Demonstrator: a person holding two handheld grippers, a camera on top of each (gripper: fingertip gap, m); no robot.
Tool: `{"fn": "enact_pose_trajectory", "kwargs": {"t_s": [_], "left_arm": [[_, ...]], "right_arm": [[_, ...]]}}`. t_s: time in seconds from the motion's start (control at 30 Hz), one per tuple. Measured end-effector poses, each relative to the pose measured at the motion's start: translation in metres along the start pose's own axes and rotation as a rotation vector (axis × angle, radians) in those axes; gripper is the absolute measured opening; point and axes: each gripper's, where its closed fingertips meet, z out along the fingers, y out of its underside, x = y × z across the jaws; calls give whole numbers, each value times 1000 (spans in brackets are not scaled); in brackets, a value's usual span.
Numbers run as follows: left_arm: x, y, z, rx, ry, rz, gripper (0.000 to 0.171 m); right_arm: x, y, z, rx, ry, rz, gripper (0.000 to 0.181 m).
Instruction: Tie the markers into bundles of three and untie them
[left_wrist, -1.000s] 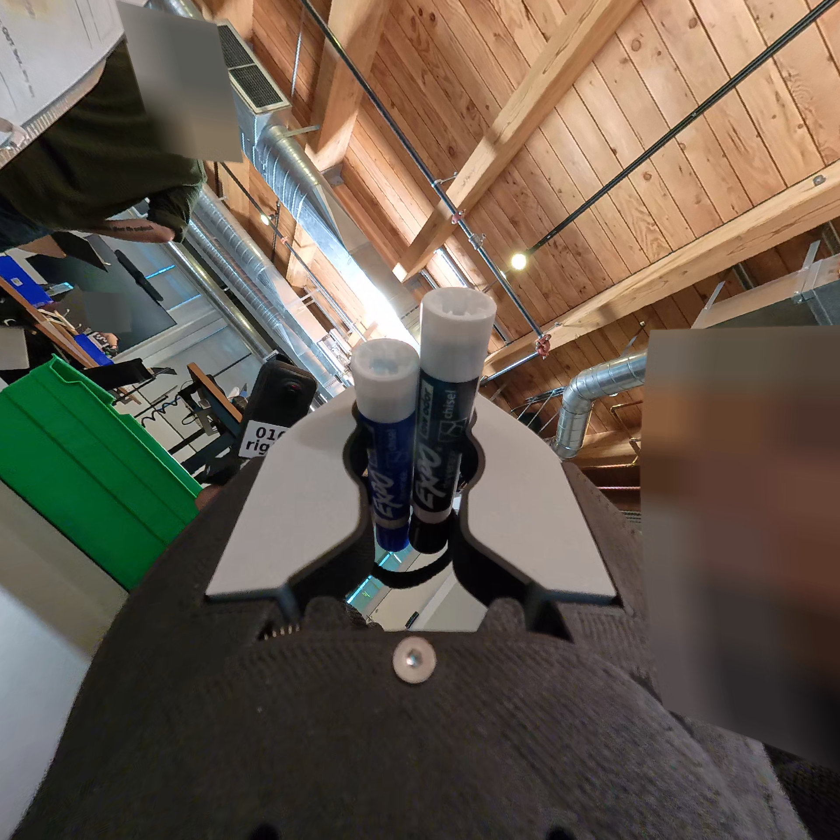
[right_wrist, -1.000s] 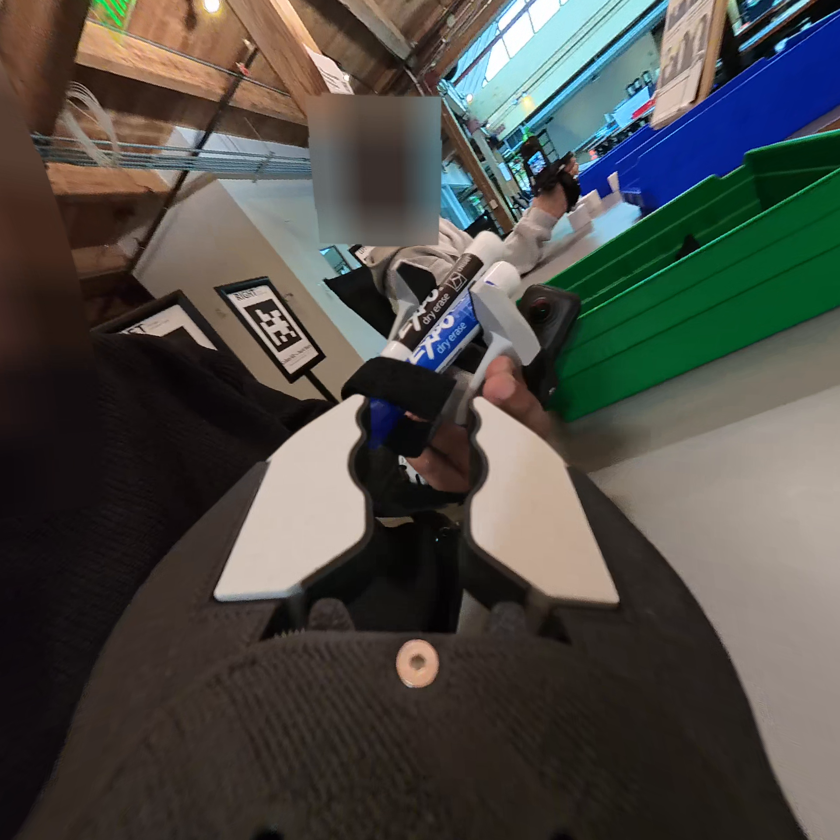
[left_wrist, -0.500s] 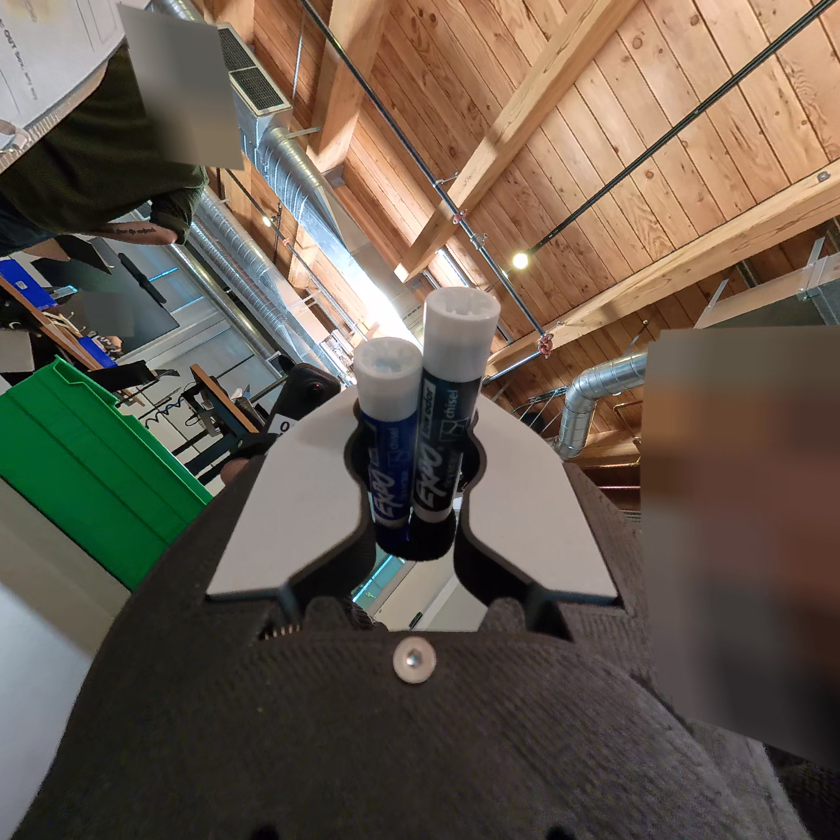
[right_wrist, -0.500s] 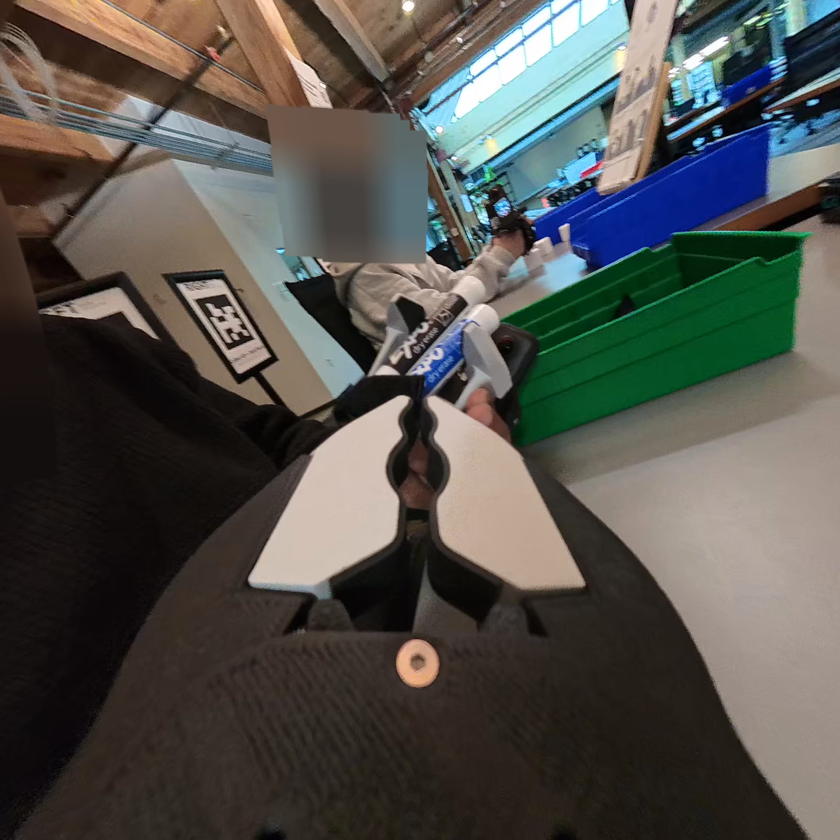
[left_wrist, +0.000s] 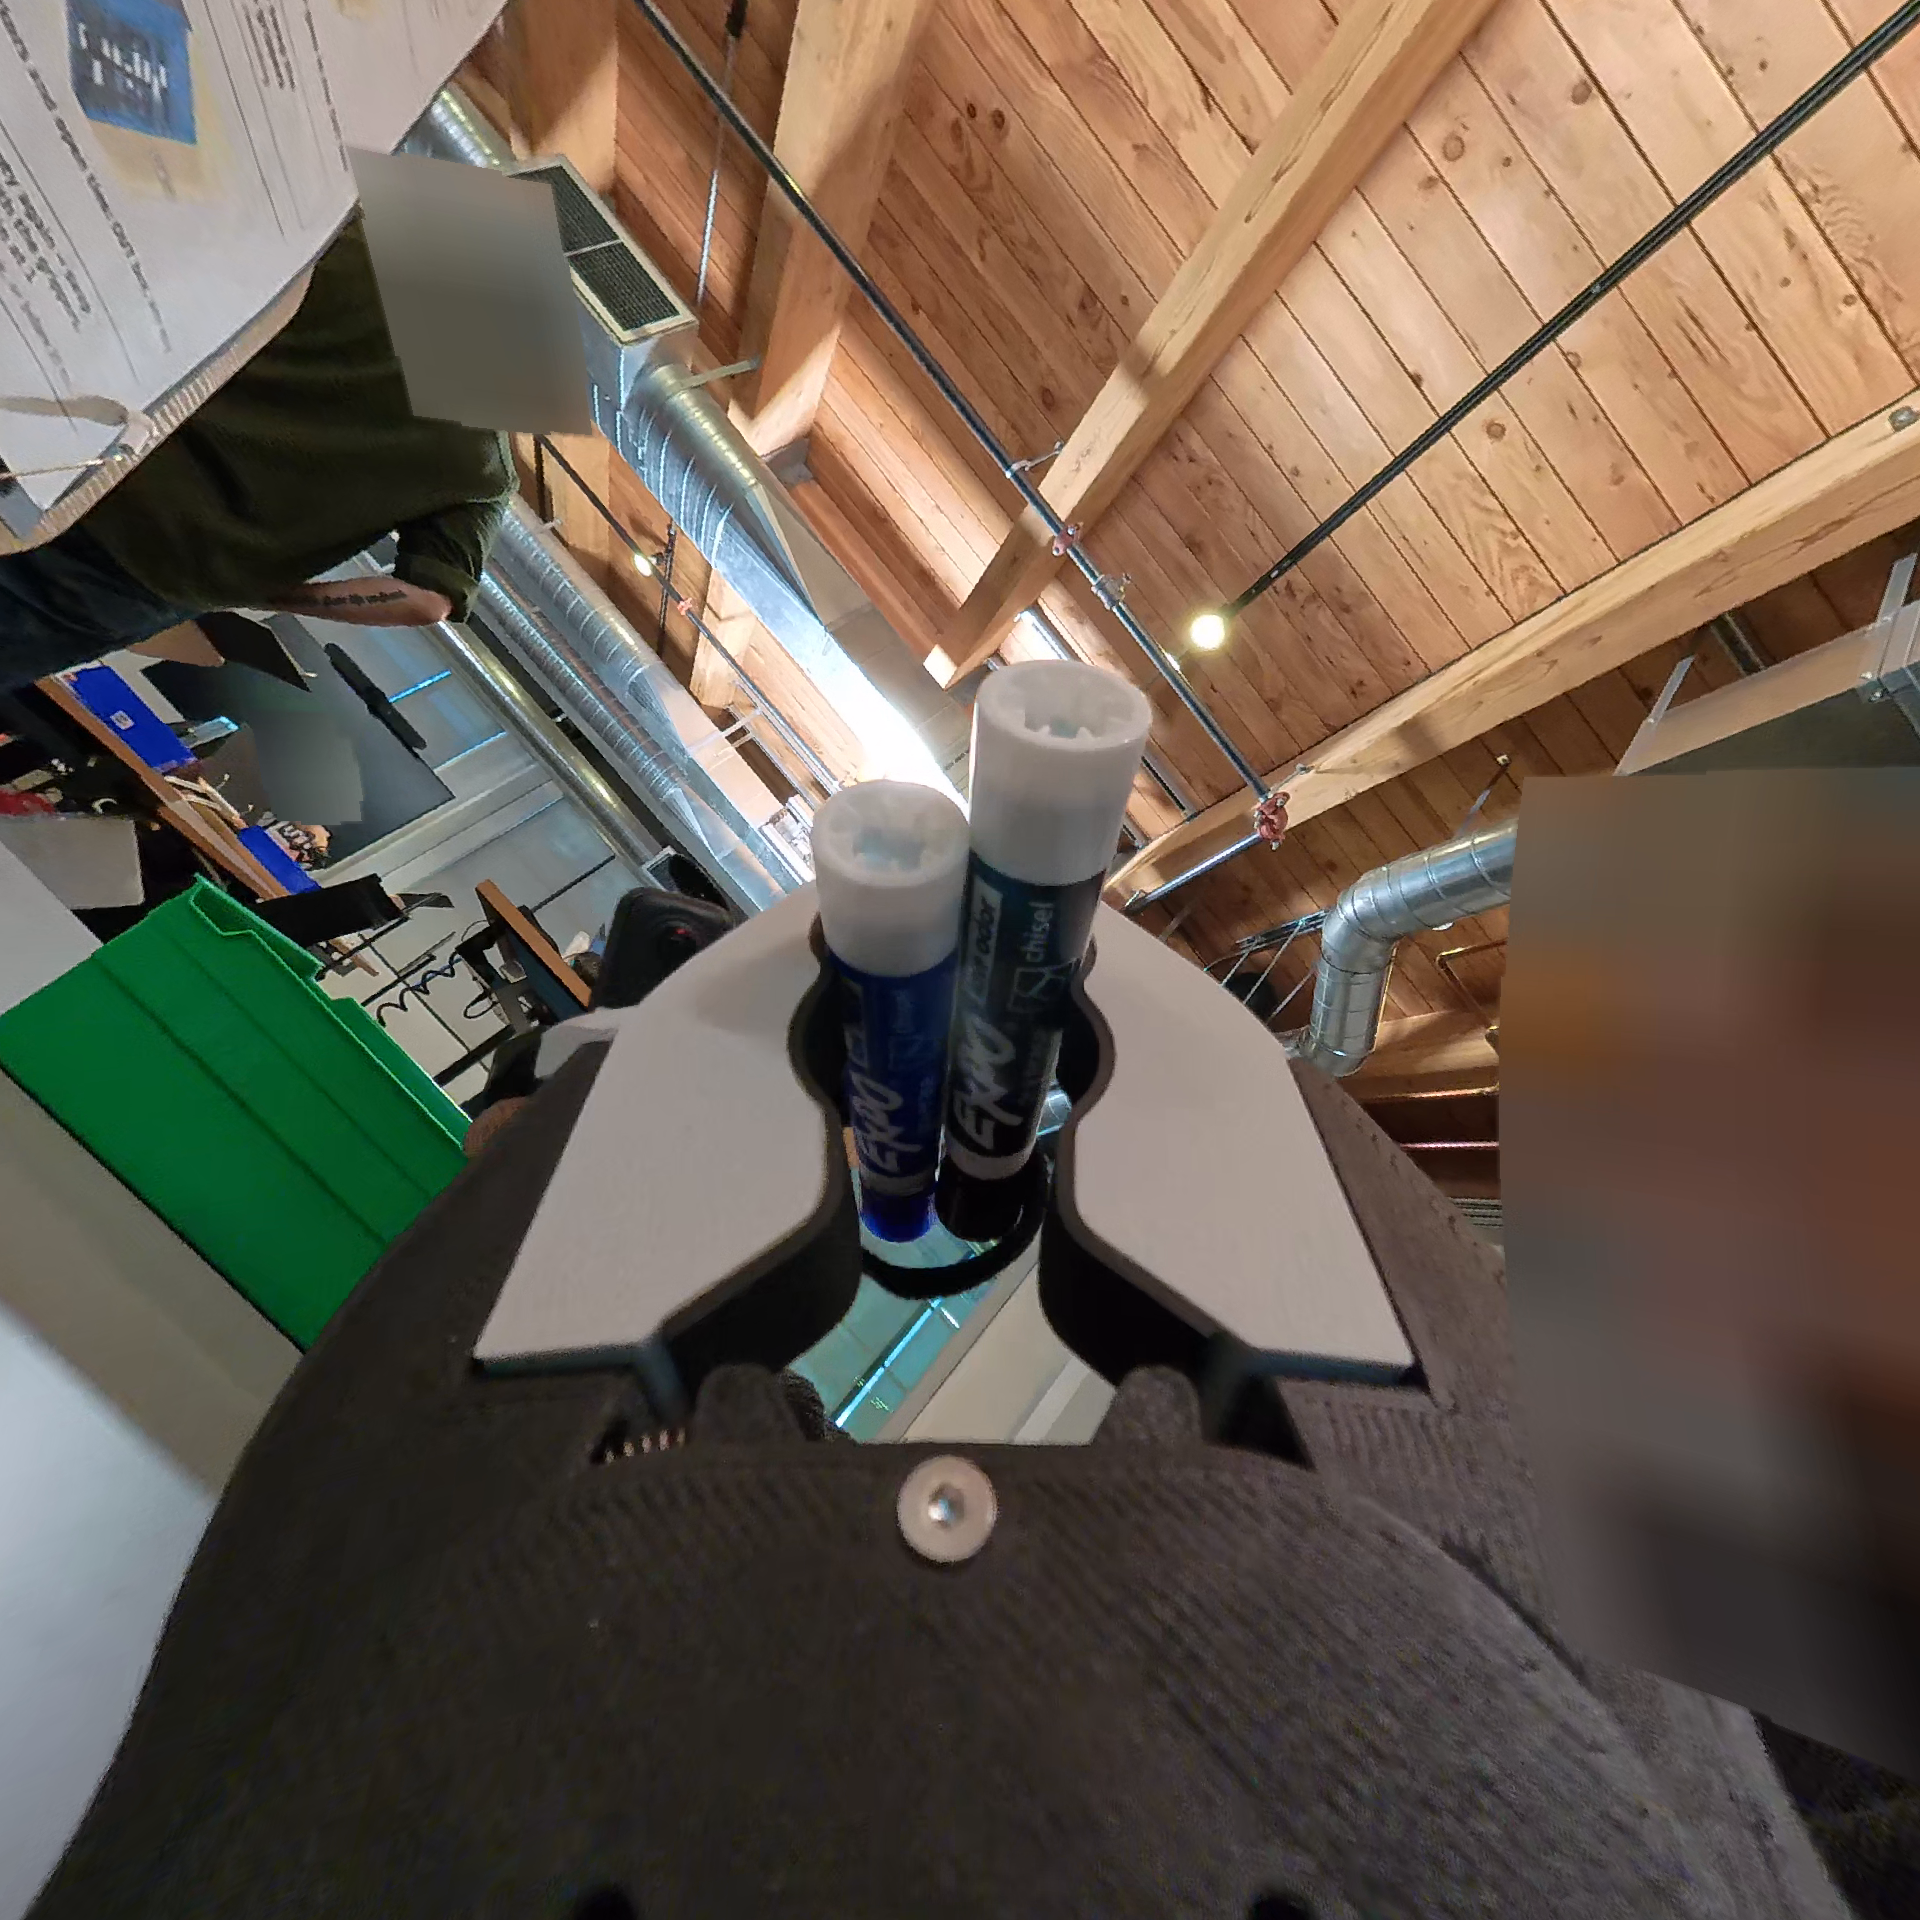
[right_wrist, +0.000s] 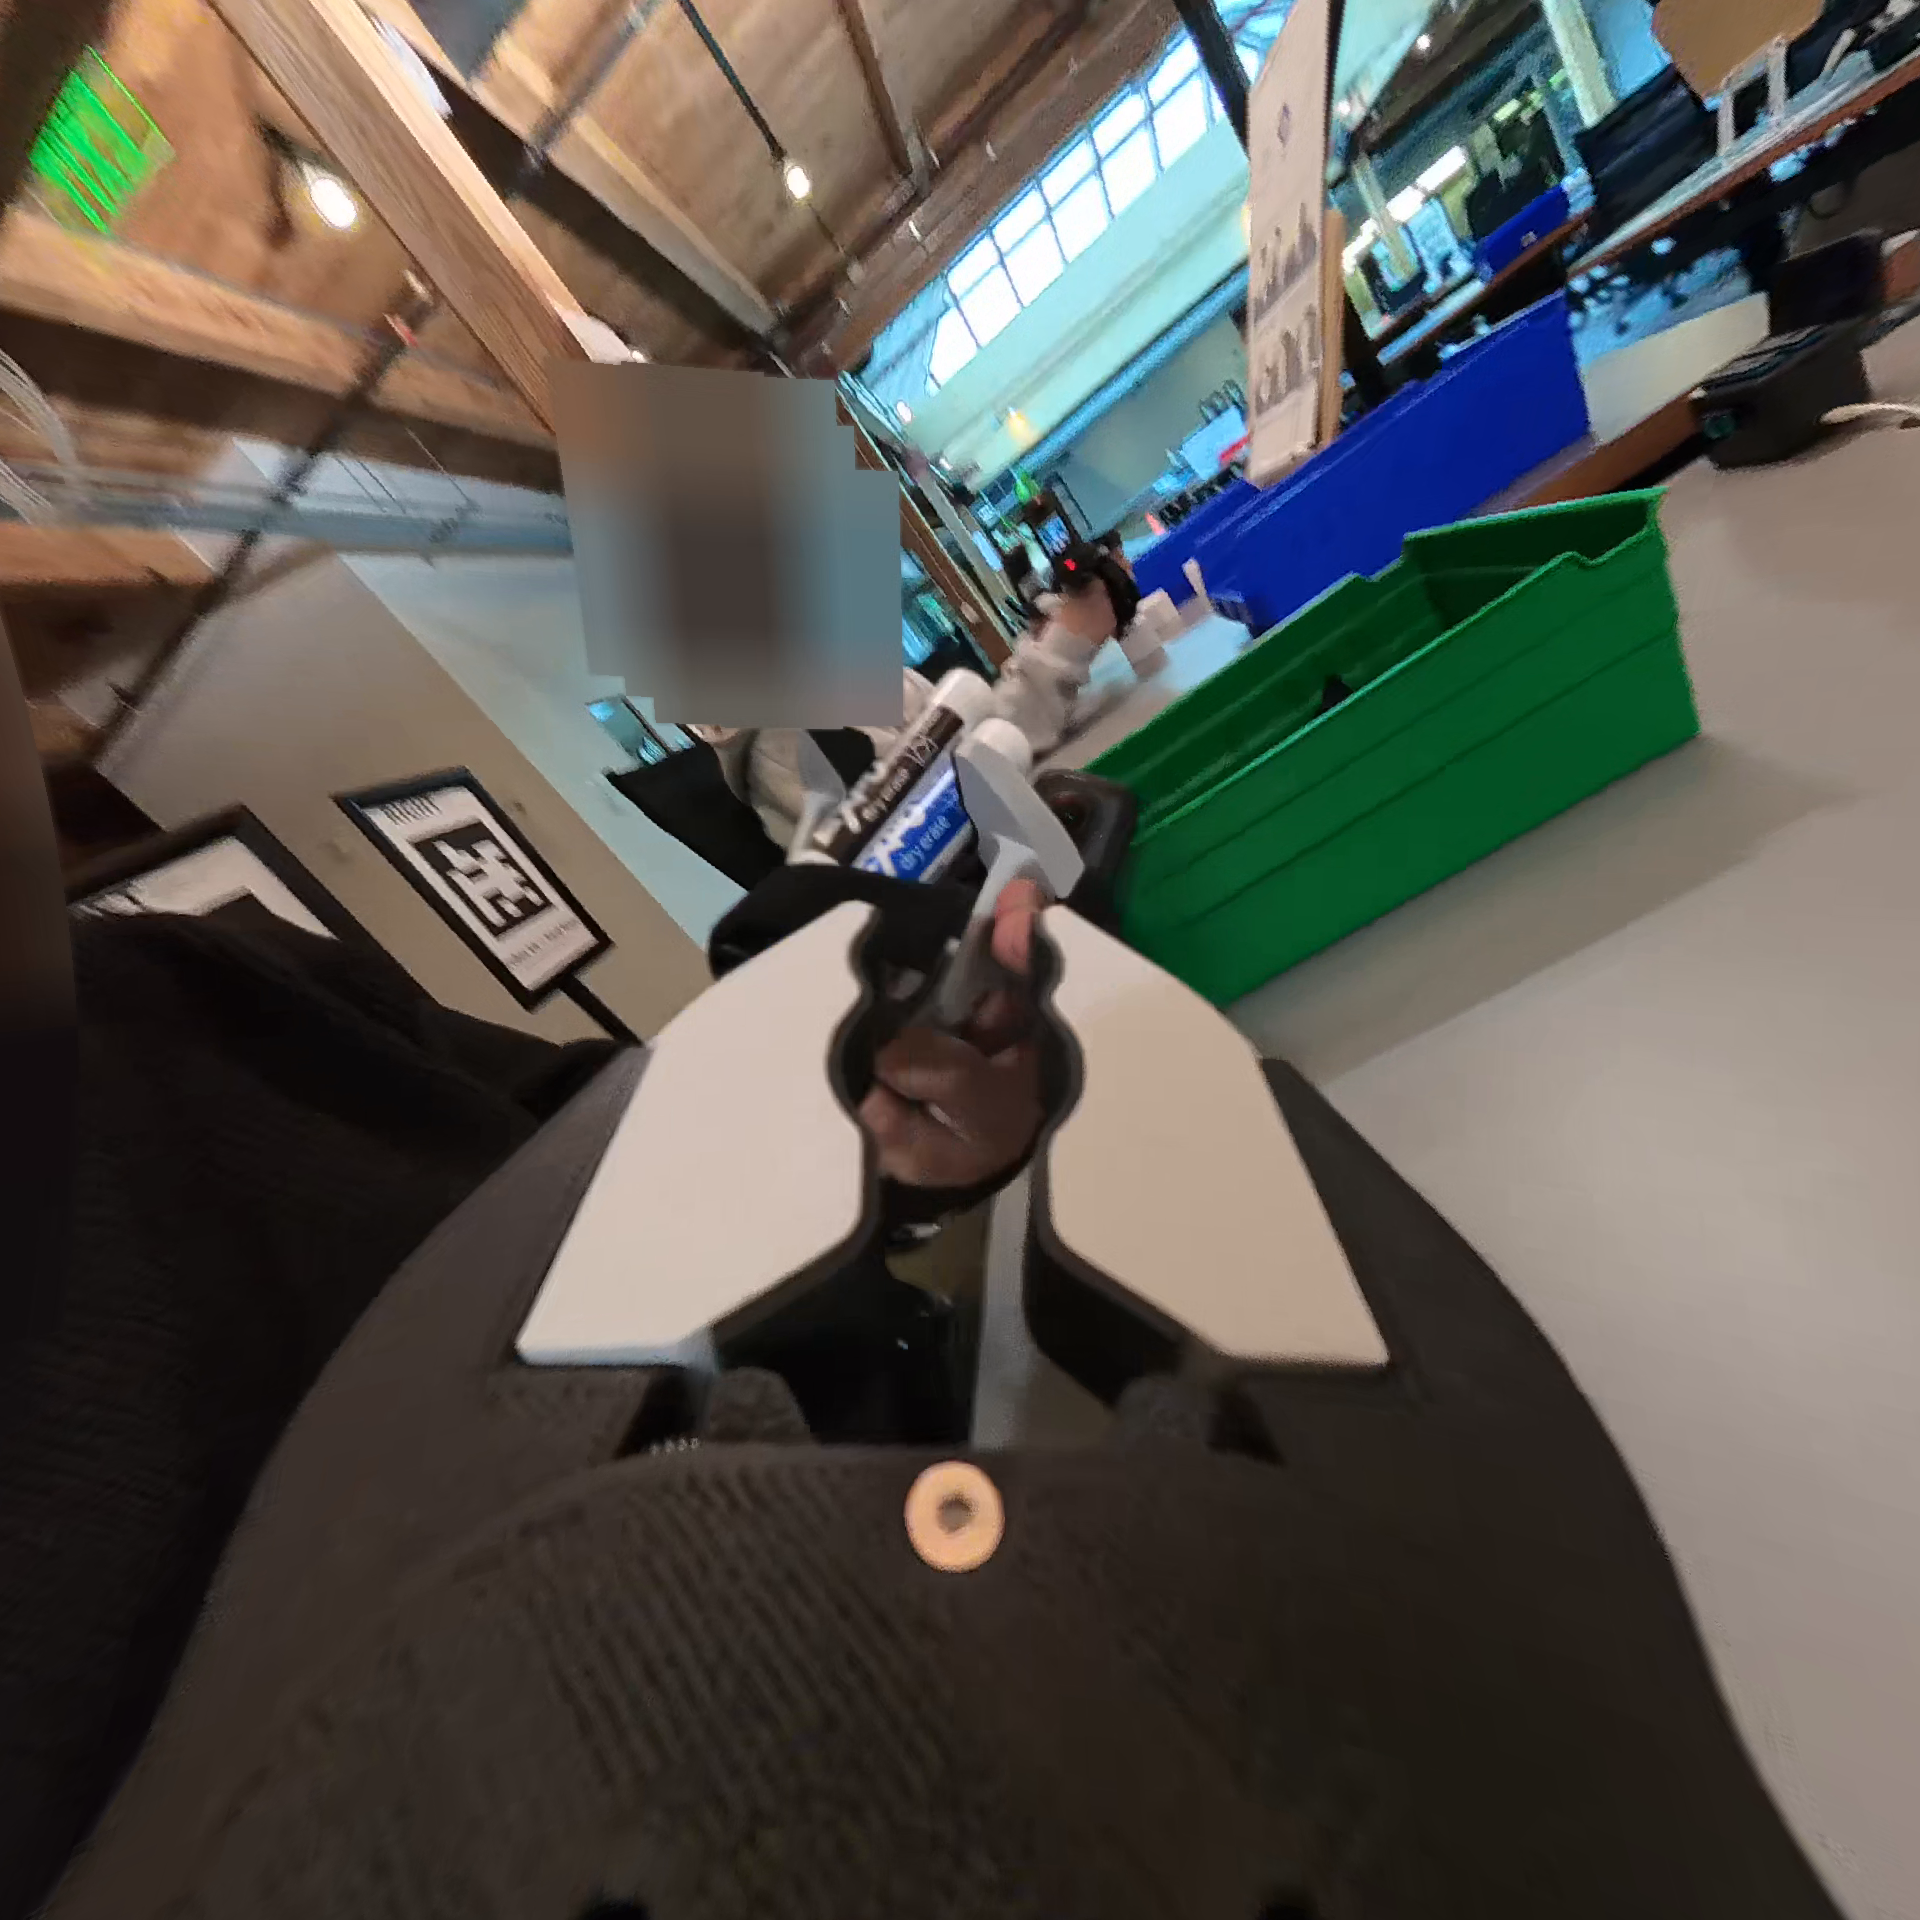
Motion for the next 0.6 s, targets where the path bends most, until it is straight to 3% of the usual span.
{"fn": "enact_pose_trajectory", "kwargs": {"t_s": [0.13, 0.37, 0.4, 0.5, 0.6], "left_arm": [[0, -3, -1, 8, 5, -6, 40], [2, -3, -1, -2, 14, -5, 40], [2, -3, -1, -1, 13, -6, 40], [2, -2, -1, -3, 16, -8, 40], [4, 0, 0, -15, 26, -9, 40]], "right_arm": [[2, -8, -9, 37, -38, 82, 37], [-4, 21, 10, -93, -90, 166, 45], [-5, 24, 13, -104, -96, 167, 42], [-6, 25, 16, -107, -86, 121, 5], [-3, 22, 14, -104, -40, 58, 2]]}}
